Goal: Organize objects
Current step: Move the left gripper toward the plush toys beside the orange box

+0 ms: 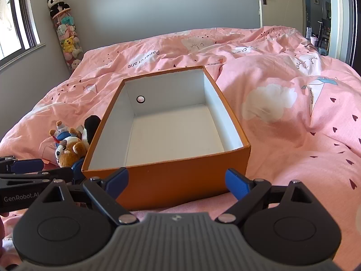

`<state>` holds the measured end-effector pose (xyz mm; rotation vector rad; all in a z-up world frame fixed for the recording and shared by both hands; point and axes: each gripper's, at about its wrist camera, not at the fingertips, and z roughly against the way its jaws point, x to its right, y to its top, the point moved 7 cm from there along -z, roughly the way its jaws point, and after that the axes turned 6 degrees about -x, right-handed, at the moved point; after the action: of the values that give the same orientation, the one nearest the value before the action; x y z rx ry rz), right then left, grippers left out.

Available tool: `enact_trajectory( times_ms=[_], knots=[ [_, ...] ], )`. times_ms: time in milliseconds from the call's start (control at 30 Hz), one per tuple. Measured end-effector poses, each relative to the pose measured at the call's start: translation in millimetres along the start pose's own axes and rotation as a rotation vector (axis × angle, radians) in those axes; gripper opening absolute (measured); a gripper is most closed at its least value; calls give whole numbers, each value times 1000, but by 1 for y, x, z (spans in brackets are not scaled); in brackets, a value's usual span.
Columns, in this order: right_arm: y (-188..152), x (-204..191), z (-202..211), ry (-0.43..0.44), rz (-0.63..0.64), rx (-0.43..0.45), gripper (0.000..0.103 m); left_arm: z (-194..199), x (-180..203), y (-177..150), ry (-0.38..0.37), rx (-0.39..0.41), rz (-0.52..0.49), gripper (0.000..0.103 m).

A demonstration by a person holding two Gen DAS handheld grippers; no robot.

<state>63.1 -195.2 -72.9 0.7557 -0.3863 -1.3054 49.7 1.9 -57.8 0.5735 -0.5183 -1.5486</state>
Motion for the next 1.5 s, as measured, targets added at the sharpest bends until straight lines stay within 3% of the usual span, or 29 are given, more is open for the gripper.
enact_trajectory(
  times_ms=[567,800,1000,1133,1200,1333,1500],
  knots=[
    [-1,-3,-2,9,16,-8,93,2,-2,-1,-28,-2,5,80],
    [15,-18,-6,37,95,12,82,1,-16,7,-51,-12,49,70],
    [36,-42,-20,68,212,8,79,-9,-35,21,-31,-18,117,58],
    [52,-55,-32,83,268,11,76,-19,-42,29,-11,-16,155,59],
    [61,-60,-37,87,282,14,76,-26,-44,33,9,-9,161,71],
    [74,-69,-46,95,303,17,76,-34,-45,40,68,15,138,76],
    [80,-77,-57,105,330,9,76,-50,-44,43,98,-26,132,80]
  ],
)
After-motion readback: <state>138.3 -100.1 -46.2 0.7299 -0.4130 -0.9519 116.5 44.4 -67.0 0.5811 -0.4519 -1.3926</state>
